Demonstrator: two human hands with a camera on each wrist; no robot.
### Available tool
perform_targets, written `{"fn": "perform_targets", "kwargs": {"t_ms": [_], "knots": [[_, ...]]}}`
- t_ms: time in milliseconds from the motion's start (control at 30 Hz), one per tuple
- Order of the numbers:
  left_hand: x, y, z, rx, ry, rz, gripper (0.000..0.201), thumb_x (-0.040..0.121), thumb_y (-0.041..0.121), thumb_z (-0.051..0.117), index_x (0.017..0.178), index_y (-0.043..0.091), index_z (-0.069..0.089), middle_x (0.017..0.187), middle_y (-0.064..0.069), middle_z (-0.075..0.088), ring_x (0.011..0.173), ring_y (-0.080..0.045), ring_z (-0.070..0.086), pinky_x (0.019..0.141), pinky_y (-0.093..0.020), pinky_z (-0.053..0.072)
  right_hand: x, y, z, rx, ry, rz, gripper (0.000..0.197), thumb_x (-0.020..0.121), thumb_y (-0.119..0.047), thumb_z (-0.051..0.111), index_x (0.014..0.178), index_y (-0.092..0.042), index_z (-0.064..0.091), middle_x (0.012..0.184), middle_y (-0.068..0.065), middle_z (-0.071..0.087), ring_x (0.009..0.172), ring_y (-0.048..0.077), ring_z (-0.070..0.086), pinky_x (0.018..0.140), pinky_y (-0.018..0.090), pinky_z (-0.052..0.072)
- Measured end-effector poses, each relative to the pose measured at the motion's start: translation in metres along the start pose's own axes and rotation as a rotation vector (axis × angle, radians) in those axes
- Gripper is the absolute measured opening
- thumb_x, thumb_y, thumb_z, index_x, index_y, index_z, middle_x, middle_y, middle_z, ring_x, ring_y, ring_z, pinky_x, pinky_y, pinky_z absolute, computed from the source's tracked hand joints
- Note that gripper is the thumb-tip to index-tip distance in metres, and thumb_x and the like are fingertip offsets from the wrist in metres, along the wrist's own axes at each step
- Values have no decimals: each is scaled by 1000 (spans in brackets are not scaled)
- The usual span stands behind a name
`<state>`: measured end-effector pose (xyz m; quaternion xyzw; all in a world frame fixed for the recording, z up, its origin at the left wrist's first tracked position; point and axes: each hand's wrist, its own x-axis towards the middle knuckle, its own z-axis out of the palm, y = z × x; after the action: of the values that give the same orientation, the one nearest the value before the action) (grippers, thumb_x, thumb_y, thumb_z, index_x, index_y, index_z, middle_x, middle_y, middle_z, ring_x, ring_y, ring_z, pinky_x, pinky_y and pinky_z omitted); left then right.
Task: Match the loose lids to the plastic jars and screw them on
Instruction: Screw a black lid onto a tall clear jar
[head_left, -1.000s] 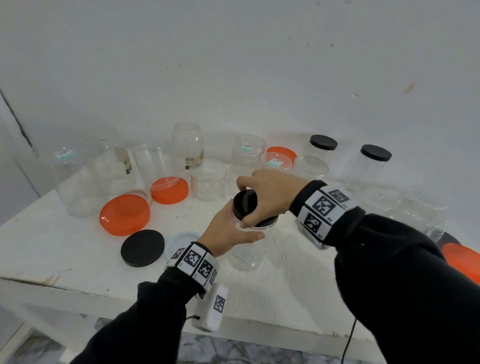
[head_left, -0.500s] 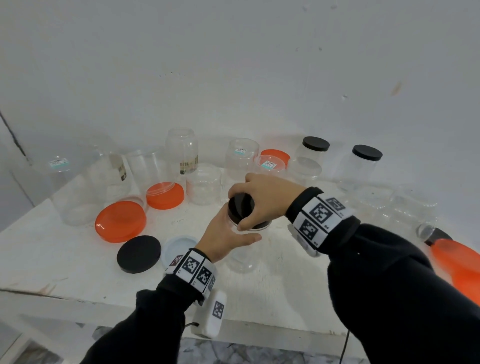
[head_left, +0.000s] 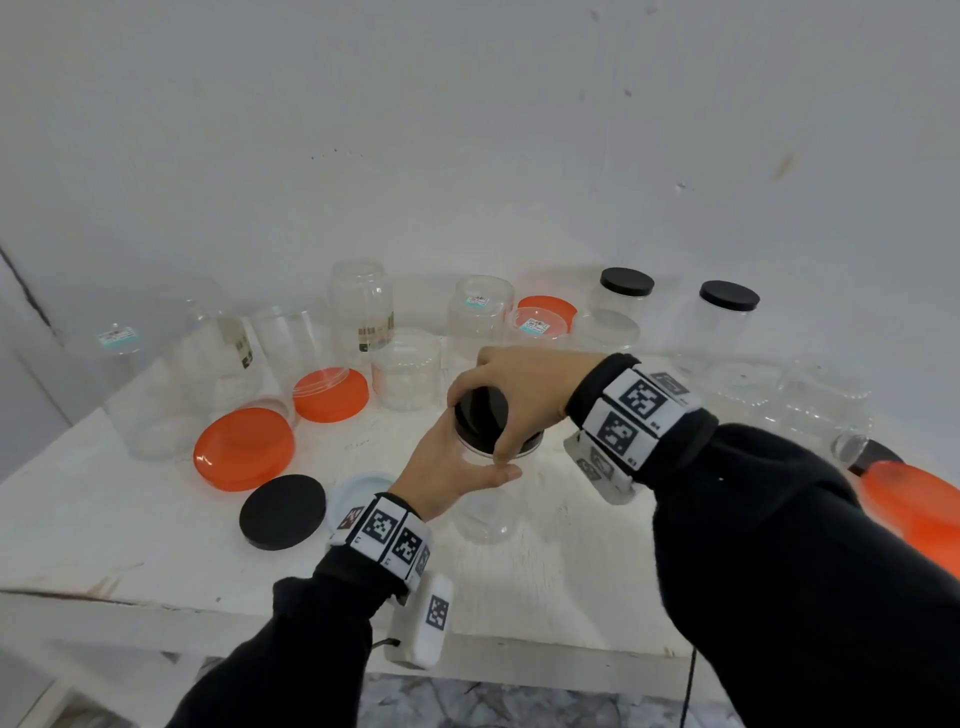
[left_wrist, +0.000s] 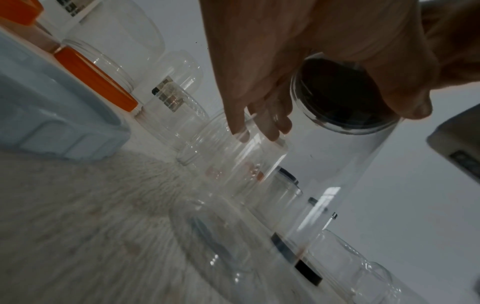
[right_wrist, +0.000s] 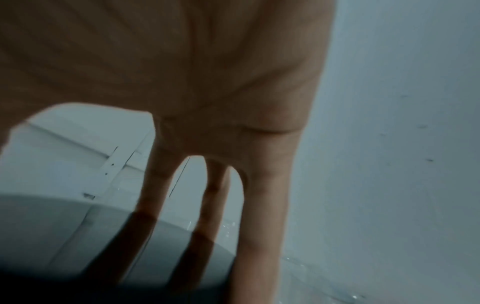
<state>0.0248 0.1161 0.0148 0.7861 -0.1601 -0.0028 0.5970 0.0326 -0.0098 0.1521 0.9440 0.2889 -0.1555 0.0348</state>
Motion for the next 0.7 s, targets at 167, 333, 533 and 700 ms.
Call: {"fn": "perform_targets", "kwargs": {"t_ms": [167, 333, 533, 700], "knots": [[-1, -4, 8, -51, 46, 2, 95, 47, 51, 79, 130, 22, 45, 119, 10, 60, 110, 0, 55, 87, -14, 43, 8, -4, 17, -5, 267, 133, 64, 72, -67, 61, 104, -13, 58, 78, 0, 53, 77, 19, 55, 63, 28, 43], [-2, -5, 7, -45, 54, -3, 86, 53, 39, 86, 127, 23, 45, 118, 12, 58, 108, 7, 53, 87, -10, 41, 6, -4, 6, -55, 32, 167, 82, 74, -70, 57, 138, -24, 34, 118, 3, 49, 104, 24, 53, 86, 36, 46], [-3, -1, 8, -34, 55, 0, 80, 56, 33, 86, 124, 28, 44, 115, 16, 58, 102, 12, 52, 78, -1, 40, 5, 1, 1, -7, -21, 67, 67, 70, -43, 72, 128, -39, 39, 113, -2, 41, 104, 24, 48, 83, 39, 50], [-3, -4, 9, -62, 71, -1, 94, 45, 50, 80, 129, 24, 44, 118, 13, 58, 107, 4, 53, 81, -8, 42, 8, -9, 16, -40, 239, 168, 62, 76, -65, 57, 110, -13, 53, 76, -3, 46, 78, 20, 52, 62, 28, 40]]}}
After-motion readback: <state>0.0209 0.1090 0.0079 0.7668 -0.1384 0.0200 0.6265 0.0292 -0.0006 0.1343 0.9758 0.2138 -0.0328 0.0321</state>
